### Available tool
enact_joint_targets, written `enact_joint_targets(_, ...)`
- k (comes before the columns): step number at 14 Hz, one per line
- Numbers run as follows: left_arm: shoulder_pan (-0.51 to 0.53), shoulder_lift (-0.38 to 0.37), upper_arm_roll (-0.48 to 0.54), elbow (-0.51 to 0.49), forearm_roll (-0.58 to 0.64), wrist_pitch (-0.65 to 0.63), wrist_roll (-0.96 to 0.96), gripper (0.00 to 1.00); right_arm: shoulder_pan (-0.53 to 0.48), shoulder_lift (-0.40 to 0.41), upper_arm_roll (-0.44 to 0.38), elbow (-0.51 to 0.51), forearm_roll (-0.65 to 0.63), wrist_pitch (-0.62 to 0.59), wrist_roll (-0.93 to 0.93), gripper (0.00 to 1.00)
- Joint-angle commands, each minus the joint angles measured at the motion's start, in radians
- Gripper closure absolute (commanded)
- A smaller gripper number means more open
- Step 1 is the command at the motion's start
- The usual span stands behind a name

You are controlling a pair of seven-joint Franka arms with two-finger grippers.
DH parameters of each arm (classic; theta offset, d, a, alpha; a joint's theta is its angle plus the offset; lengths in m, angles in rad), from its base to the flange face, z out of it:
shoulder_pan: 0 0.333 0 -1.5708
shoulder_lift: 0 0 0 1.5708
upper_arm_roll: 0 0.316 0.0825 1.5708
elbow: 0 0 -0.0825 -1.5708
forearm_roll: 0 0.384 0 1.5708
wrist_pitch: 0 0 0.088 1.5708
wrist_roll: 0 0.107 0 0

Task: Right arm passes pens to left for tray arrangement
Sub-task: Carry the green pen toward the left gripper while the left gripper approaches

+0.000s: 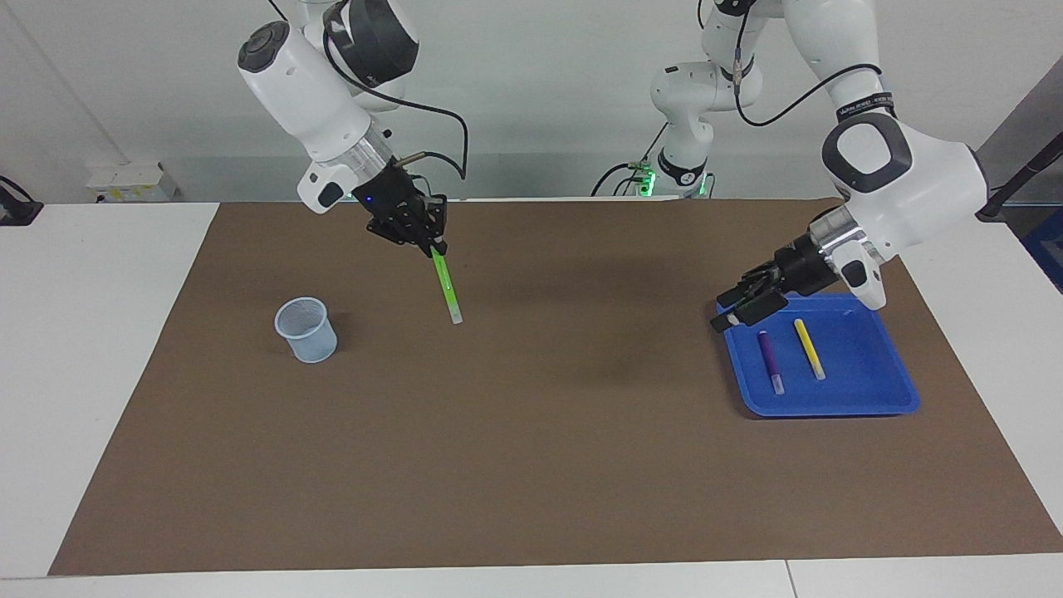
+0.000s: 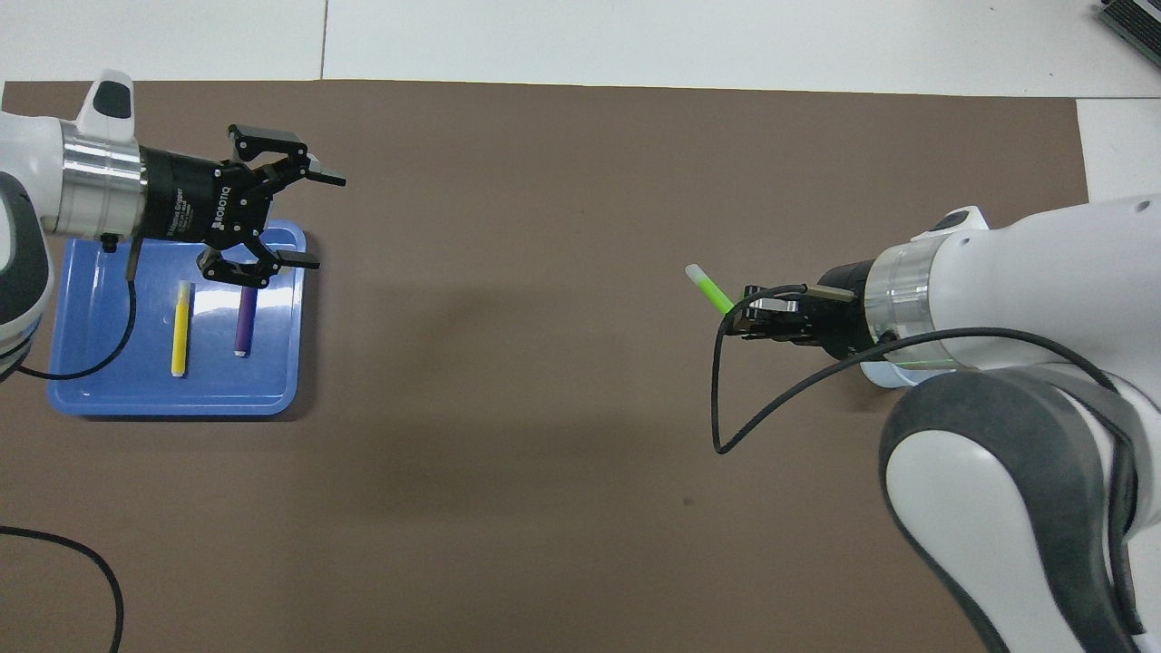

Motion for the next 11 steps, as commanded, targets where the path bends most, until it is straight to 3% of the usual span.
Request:
enact_joint_targets(1, -0.060, -0.076, 0.012, -0.137, -0.083, 0.109, -0.013, 0.00, 0.037, -0.006, 0.001, -0.046, 0.089, 0.095, 0.067, 1.00)
enact_joint_targets(11, -0.306, -0.116, 0.011, -0.261, -0.206, 0.384, -0.174, 0.00, 0.250, 0.138, 0.001, -0.057, 0.124, 0.473, 0.202, 1.00)
